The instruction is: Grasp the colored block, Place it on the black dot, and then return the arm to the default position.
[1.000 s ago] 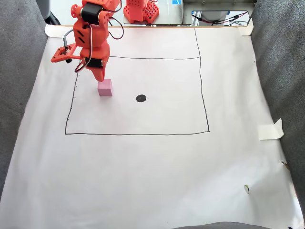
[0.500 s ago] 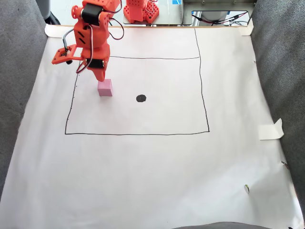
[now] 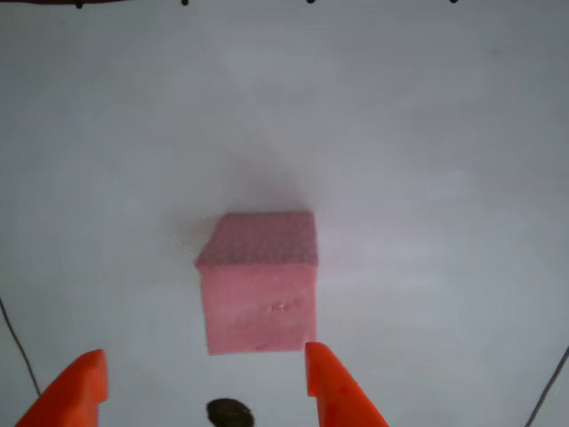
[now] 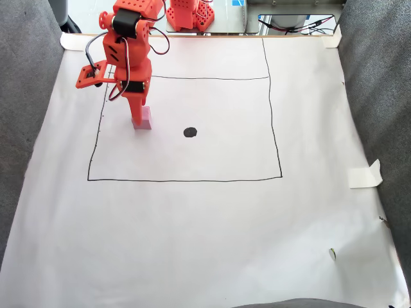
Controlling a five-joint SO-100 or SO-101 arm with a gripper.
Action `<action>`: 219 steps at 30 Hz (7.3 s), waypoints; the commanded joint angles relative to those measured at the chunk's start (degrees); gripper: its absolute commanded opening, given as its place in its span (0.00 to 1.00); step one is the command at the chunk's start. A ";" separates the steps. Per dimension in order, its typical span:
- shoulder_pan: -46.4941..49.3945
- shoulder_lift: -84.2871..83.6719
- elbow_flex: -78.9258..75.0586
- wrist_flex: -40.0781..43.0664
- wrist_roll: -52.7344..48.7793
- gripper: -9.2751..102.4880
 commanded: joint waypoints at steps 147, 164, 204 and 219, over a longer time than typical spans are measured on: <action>-19.60 -18.11 -34.89 16.35 31.73 0.08; -18.11 -20.39 -36.65 15.64 31.38 0.08; -20.30 -23.20 -37.71 13.27 29.36 0.08; -21.36 -22.41 -37.09 16.79 25.75 0.14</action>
